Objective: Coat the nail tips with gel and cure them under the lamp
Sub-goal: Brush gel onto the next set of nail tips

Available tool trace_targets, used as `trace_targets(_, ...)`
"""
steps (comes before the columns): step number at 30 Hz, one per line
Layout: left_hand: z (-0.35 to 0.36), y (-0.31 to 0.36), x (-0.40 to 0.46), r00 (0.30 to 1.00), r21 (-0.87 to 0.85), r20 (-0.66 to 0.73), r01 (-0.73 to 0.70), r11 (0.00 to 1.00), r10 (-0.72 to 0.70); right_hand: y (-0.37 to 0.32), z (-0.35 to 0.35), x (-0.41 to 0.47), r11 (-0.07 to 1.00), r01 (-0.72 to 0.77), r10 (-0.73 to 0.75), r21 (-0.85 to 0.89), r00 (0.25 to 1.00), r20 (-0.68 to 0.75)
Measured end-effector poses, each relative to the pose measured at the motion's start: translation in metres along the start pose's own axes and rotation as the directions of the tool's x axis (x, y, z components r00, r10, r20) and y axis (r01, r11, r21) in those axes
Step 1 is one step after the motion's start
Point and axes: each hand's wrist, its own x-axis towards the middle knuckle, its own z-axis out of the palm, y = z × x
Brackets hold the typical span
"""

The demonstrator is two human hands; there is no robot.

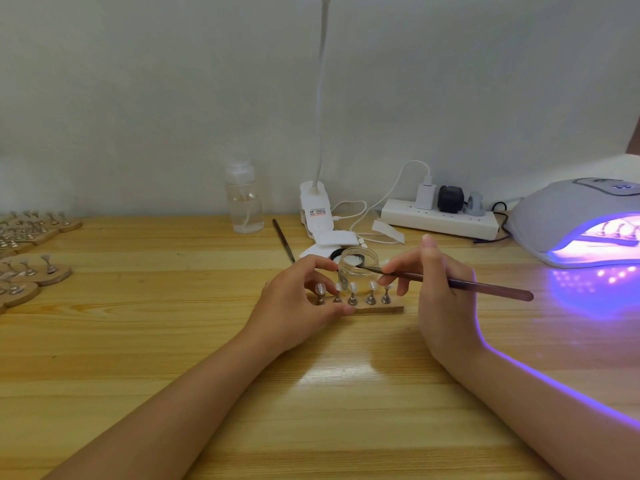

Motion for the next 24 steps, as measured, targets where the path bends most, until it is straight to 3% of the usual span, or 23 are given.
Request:
trace_targets(14,-0.024,0.0,0.006,0.964,0.028,0.251,0.081,0.996,-0.085,-0.001,-0.001,0.001,1.0,-0.015,0.014,-0.009,1.0,-0.027)
trace_targets(24,-0.011,0.003,0.003,0.989,-0.013,0.147,0.033,0.999,-0.031,-0.002,-0.002,0.004,0.997,-0.041,0.037,-0.071,0.998,-0.06)
